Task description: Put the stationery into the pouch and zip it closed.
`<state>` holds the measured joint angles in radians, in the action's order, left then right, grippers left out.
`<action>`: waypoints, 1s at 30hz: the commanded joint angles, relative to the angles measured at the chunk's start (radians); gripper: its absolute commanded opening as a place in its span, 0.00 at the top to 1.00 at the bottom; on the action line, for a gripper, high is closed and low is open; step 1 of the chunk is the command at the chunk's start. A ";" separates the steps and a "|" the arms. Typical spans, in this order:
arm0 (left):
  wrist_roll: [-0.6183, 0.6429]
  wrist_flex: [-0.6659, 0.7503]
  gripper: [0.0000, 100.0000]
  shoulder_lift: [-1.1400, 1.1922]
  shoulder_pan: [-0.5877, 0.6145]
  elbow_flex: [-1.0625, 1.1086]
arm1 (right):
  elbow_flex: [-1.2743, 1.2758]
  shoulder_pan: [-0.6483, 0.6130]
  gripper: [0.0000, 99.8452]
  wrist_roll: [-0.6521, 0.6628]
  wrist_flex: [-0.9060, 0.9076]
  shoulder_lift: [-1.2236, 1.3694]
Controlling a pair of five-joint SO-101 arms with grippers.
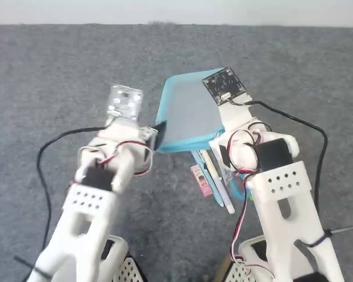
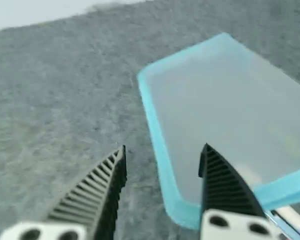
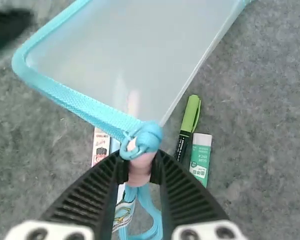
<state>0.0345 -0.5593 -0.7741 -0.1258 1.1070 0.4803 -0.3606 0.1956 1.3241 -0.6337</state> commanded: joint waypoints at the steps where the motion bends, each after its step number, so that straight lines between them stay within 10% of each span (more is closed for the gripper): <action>1: 0.015 0.126 0.77 0.124 -0.012 -0.005 | -0.083 -0.001 0.99 0.018 -0.012 -0.047; 14: 0.018 0.190 0.77 0.382 -0.129 -0.051 | -0.733 -0.240 0.99 0.077 0.329 0.343; 30: 0.092 -0.153 0.77 -0.466 0.163 0.133 | 0.034 -0.326 0.99 0.115 -0.183 0.084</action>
<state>0.1128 -0.6820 -1.0902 -0.0169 1.2359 0.4158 -0.6859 0.3015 1.2428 -0.4450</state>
